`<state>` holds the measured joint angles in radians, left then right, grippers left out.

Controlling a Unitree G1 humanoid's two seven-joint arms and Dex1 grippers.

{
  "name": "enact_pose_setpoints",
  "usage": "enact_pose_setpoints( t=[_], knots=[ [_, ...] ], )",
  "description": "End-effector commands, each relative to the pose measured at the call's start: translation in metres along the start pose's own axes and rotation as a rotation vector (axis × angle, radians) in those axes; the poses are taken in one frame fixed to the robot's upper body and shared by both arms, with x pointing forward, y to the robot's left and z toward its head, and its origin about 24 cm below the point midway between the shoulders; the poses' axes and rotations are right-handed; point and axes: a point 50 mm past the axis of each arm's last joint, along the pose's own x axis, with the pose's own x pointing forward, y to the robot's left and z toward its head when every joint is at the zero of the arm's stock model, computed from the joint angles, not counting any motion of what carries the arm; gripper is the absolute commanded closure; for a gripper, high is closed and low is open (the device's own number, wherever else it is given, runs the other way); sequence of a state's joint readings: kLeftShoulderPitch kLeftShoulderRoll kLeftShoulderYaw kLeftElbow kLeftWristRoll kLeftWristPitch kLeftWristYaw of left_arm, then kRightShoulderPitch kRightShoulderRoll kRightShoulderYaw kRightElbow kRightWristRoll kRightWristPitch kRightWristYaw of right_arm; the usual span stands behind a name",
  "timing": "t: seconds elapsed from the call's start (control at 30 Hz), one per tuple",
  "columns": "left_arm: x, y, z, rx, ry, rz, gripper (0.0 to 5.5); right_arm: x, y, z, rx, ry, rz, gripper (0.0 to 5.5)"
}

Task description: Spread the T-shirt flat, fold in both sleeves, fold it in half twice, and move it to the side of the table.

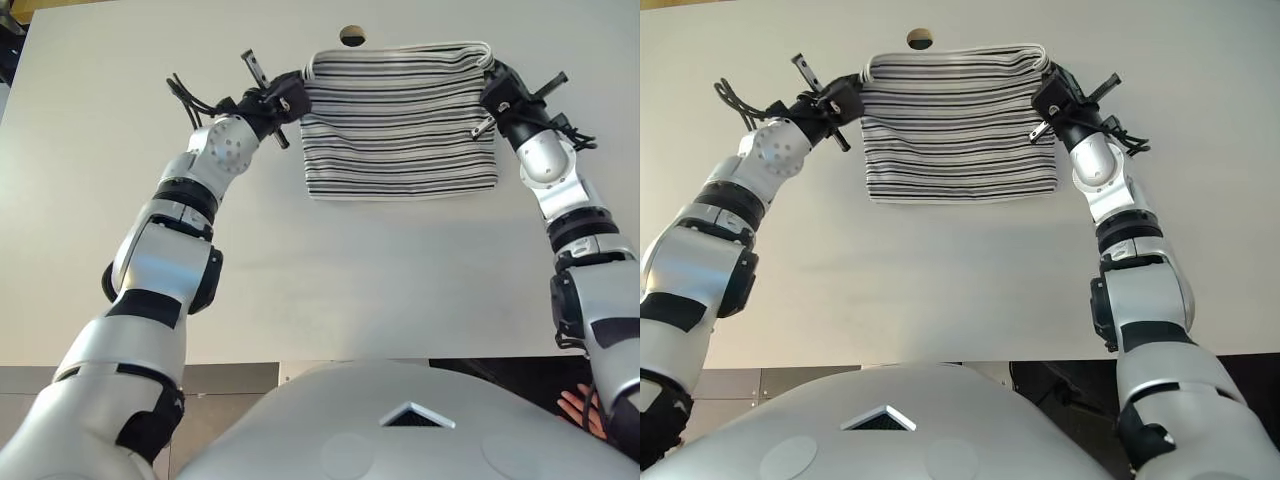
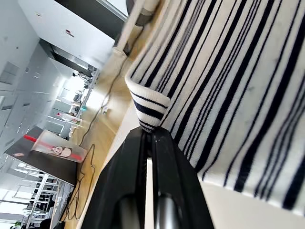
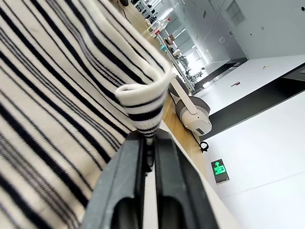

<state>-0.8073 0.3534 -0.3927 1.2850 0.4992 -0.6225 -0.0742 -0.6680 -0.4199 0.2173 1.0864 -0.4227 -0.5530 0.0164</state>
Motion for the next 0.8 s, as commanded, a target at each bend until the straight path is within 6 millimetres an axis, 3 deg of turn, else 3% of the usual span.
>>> enact_pose_setpoints(
  t=[0.03, 0.2, 0.37, 0.47, 0.6, 0.7, 0.8],
  knots=[
    [0.003, -0.011, 0.000, 0.038, 0.033, -0.055, 4.85, 0.007, 0.002, 0.004, -0.018, 0.005, 0.018, 4.25],
    [0.005, -0.017, -0.001, 0.031, 0.065, -0.020, 4.10, 0.014, 0.002, 0.011, -0.037, 0.003, 0.022, 3.38],
    [-0.009, 0.020, -0.027, -0.027, 0.234, 0.274, 3.31, 0.005, -0.013, 0.017, -0.096, -0.109, -0.030, 2.58],
    [-0.032, 0.022, -0.055, -0.023, 0.346, 0.336, 3.14, -0.037, -0.014, 0.013, -0.282, -0.238, 0.091, 2.58],
    [-0.052, 0.014, -0.069, -0.070, 0.355, 0.433, 3.14, -0.098, 0.000, -0.007, -0.529, -0.206, 0.410, 2.58],
    [-0.054, 0.009, -0.061, -0.161, 0.268, 0.548, 3.14, -0.112, 0.012, -0.019, -0.627, -0.146, 0.579, 2.58],
    [-0.046, 0.002, -0.041, -0.280, 0.146, 0.612, 3.14, -0.107, 0.028, -0.029, -0.676, -0.110, 0.675, 2.58]
  ],
)
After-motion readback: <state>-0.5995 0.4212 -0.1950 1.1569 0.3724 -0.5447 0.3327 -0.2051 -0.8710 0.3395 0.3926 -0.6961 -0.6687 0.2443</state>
